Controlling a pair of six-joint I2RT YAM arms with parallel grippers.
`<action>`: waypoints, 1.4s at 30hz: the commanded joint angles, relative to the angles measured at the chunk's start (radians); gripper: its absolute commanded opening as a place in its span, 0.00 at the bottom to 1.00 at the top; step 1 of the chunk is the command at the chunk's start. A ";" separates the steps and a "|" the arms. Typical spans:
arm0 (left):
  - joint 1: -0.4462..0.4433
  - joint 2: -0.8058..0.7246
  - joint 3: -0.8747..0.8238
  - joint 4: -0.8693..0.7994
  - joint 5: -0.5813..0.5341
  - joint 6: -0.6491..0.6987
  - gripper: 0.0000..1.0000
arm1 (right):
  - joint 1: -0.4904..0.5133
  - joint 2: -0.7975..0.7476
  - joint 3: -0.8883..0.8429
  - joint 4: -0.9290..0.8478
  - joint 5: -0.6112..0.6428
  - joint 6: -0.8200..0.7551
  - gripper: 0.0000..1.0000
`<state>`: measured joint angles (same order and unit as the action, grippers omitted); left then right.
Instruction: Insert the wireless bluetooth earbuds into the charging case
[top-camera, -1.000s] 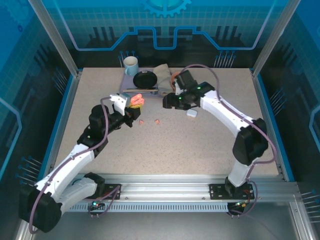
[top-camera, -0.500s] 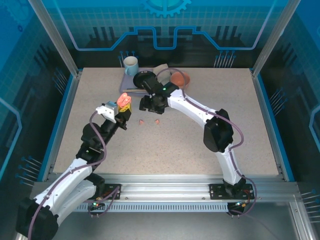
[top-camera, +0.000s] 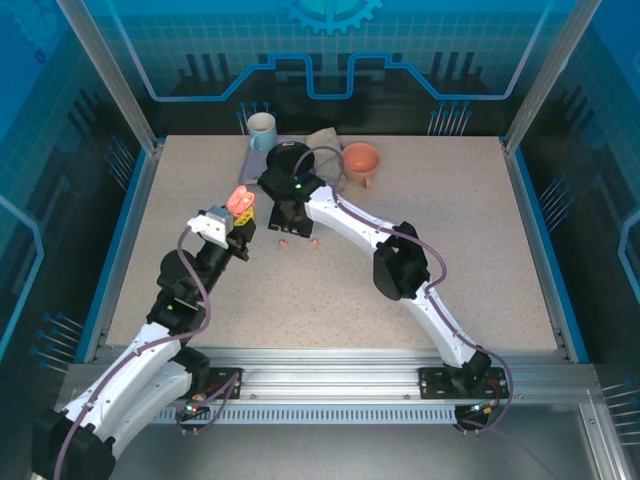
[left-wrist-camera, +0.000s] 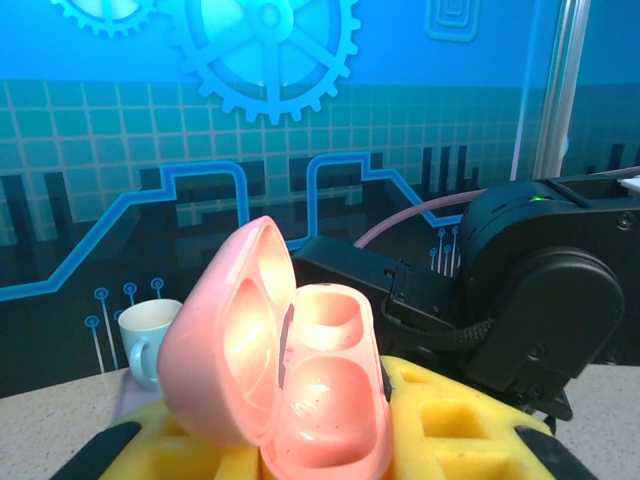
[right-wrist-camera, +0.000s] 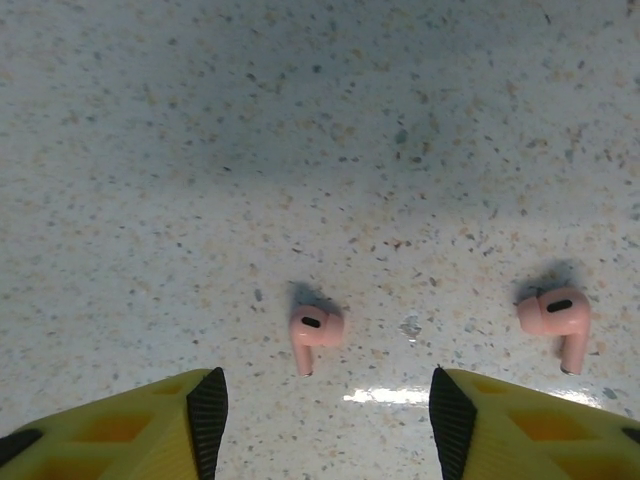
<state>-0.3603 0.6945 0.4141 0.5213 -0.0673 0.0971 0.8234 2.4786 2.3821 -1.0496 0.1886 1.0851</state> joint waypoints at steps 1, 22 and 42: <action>-0.006 -0.006 0.048 -0.004 -0.031 0.028 0.00 | 0.019 0.033 0.050 -0.074 0.065 0.068 0.58; -0.006 0.002 0.047 -0.004 -0.001 0.056 0.00 | 0.049 0.188 0.183 -0.074 0.047 0.169 0.53; -0.005 0.003 0.034 0.008 -0.008 0.053 0.00 | 0.064 0.249 0.213 -0.067 0.015 0.177 0.47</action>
<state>-0.3603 0.7002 0.4313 0.4976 -0.0715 0.1341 0.8635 2.6858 2.5641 -1.0985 0.2104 1.2400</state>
